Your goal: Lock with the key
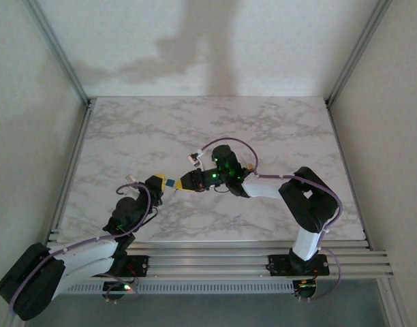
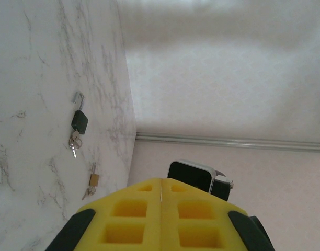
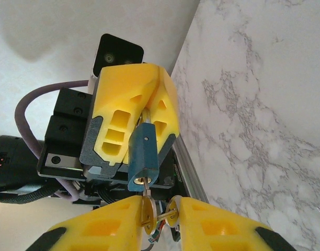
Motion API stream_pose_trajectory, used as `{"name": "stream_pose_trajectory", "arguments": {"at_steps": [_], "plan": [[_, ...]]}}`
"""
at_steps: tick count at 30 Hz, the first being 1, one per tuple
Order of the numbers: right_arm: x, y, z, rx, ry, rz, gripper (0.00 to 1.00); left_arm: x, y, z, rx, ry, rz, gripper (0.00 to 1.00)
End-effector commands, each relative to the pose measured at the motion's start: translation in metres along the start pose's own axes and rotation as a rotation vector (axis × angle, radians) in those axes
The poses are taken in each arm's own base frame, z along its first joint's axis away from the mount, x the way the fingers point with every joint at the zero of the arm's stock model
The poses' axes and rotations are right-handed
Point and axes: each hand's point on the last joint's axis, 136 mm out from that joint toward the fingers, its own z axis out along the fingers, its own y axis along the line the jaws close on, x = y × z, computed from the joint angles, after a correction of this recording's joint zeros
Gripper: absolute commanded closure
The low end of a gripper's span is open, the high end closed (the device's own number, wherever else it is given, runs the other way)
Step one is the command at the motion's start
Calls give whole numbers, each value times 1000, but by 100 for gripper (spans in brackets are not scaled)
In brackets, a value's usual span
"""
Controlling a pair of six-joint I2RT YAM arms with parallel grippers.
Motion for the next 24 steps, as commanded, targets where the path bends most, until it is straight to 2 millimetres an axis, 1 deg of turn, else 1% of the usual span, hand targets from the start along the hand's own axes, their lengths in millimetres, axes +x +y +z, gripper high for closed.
{"name": "stream_pose_trajectory", "arguments": {"at_steps": [1,9,16,24], "plan": [[-5,12,3,-30,-6,-38,76,3,-14,1,53,19,-16,100],[-8,17,2,-51,-23,-47,78,8,-8,2,41,51,-17,100],[-7,15,2,-47,-23,-38,81,6,-7,0,44,37,-19,100],[-8,13,2,-43,-22,-30,86,0,-11,-3,49,9,-11,100]]}}
